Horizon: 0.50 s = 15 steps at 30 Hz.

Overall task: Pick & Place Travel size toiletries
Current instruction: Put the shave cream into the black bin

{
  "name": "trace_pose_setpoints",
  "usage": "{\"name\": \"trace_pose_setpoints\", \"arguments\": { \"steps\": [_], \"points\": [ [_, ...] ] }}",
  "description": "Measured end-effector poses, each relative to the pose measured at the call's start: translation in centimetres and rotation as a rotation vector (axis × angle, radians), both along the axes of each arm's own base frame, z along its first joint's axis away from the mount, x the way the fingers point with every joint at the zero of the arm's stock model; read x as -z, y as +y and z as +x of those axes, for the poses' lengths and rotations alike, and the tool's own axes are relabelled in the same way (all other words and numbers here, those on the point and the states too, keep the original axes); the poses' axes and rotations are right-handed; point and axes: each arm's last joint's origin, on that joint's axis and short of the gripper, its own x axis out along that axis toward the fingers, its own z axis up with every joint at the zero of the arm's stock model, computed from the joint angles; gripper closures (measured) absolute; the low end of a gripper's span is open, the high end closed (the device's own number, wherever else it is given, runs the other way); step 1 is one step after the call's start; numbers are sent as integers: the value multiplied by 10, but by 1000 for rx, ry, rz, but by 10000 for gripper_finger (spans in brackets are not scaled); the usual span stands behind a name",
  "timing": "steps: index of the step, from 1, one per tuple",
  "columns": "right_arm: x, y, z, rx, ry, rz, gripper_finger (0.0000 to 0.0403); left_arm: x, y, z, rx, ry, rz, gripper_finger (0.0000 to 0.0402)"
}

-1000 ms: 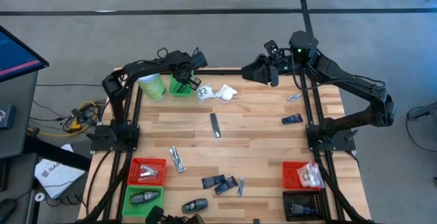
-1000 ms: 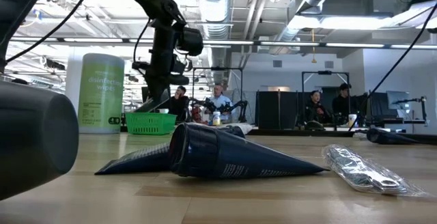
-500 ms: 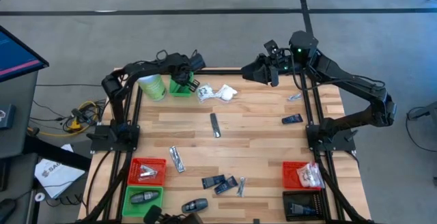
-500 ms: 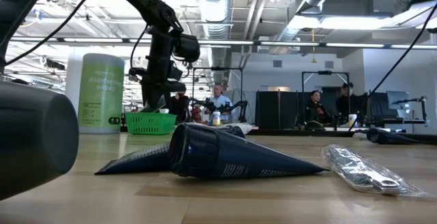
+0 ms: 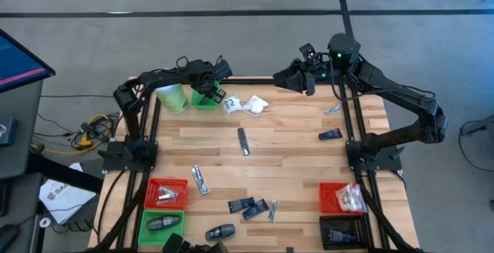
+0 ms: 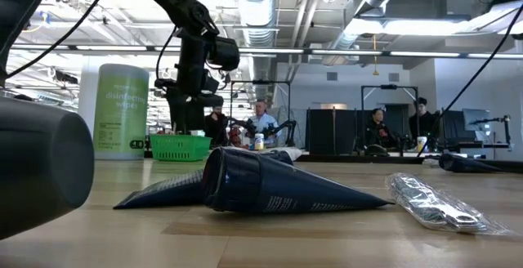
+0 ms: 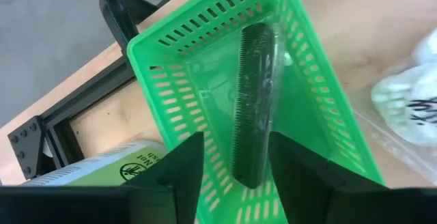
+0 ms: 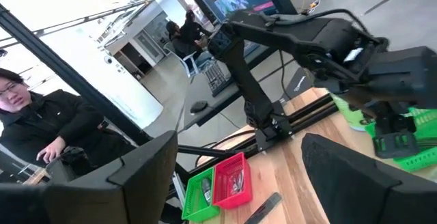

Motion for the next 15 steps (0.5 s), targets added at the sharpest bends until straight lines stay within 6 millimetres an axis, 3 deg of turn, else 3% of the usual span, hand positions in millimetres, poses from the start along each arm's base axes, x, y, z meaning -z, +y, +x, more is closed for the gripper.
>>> {"name": "trace_pose_setpoints", "arguments": {
  "steps": [7, 15],
  "points": [
    [5, -6, -2, 25, 44, 48, 101, -34, -19, 1, 12, -115, 79, 242],
    [-13, 14, -37, 234, 45, -70, 101, -103, -74, 10, 150, -437, 243, 265]
  ]
}}
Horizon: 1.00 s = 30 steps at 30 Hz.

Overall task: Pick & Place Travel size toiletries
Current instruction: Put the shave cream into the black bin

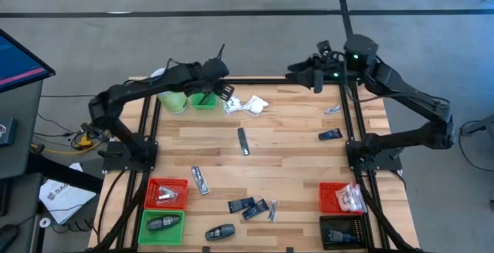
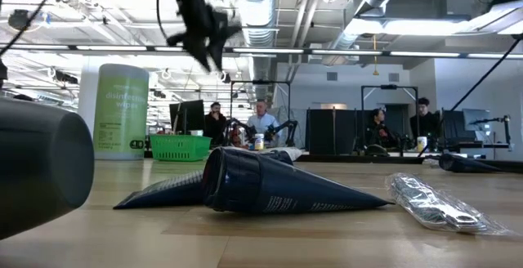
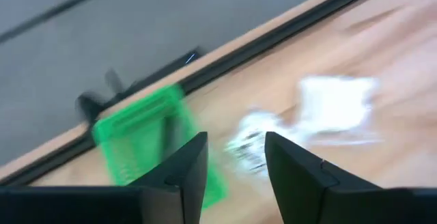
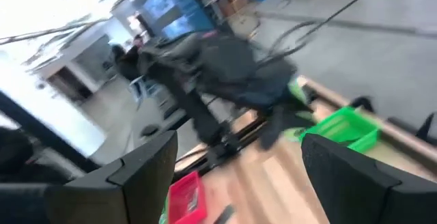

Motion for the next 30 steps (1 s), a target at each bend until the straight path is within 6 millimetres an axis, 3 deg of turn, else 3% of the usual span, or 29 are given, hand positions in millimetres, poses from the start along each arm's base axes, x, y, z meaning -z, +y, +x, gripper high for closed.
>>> {"name": "trace_pose_setpoints", "arguments": {
  "steps": [4, 9, 16, 22, 30],
  "points": [
    [-8, 14, -9, -7, -26, -50, 101, -23, -31, 4, 88, -128, 41, 274],
    [-7, 33, -14, -64, 11, -39, 101, -32, -70, 11, 212, -201, 14, 287],
    [-3, 66, -10, -46, 69, -3, 101, -31, -134, 21, 355, -246, -43, 300],
    [12, 89, -11, -104, 226, 27, 101, -25, -186, 18, 416, -270, -34, 305],
    [33, 111, -21, -192, 470, 86, 101, -3, -237, 11, 450, -355, -108, 305]
  ]
}}
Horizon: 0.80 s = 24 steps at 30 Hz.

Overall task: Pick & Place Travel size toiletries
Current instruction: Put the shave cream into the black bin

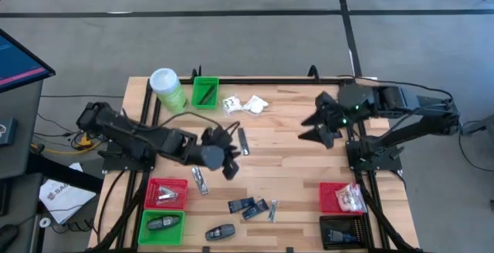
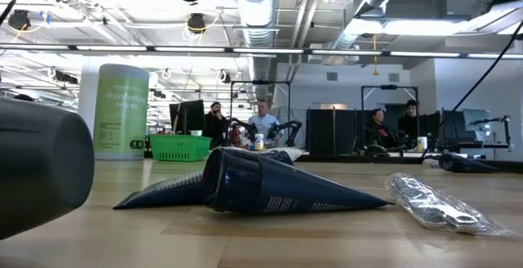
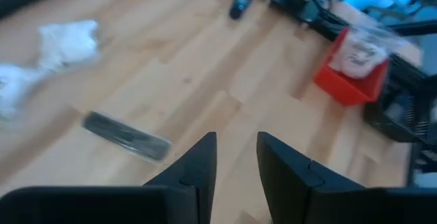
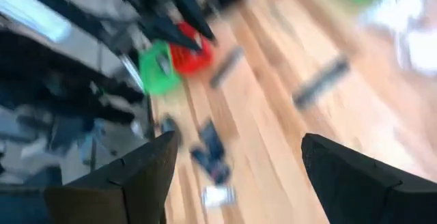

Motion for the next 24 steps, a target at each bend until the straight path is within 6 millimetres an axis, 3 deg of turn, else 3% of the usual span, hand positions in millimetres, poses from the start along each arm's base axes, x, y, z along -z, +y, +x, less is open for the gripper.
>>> {"name": "trace_pose_setpoints", "arguments": {
  "steps": [7, 12, 19, 24],
  "points": [
    [25, -2, -27, -4, 378, -33, 101, 3, -30, -6, 23, -92, -39, 305],
    [32, -10, -39, -71, 513, -134, 101, -6, -42, -6, 11, -210, -51, 305],
    [47, -28, -38, -172, 684, -341, 101, -14, -45, -2, -14, -310, -68, 305],
    [74, -42, -29, -213, 758, -401, 101, -16, -44, -1, -40, -335, -61, 305]
  ]
}}
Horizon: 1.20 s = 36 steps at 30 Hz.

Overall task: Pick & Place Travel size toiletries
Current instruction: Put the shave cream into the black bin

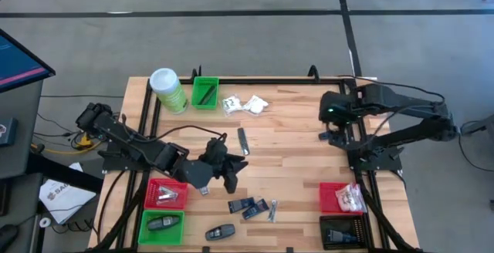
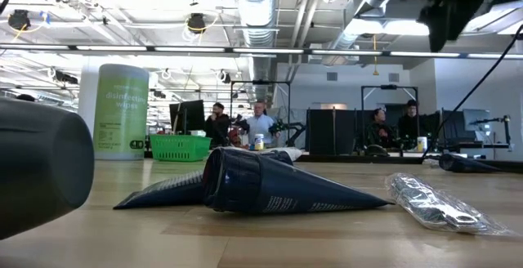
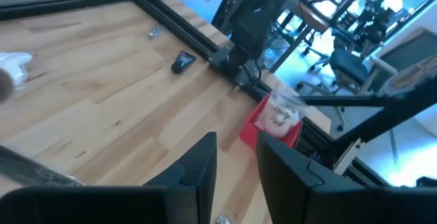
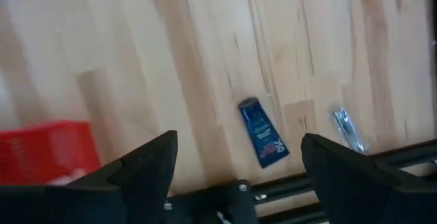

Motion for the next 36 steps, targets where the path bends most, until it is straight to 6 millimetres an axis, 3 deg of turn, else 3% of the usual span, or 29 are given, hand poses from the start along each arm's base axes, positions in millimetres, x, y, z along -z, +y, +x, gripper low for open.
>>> {"name": "trace_pose_setpoints", "arguments": {
  "steps": [11, 19, 26, 36],
  "points": [
    [77, -36, -16, -37, 89, -21, 101, -3, 1, 1, -76, -61, -36, 305],
    [127, -44, -29, -79, 143, 24, 101, -5, 6, 3, -129, -91, -47, 305],
    [147, -40, -34, -190, 176, -17, 101, -6, 15, 7, -162, -105, -51, 305],
    [160, -41, -32, -206, 173, -25, 101, -6, 20, 9, -178, -109, -48, 305]
  ]
}}
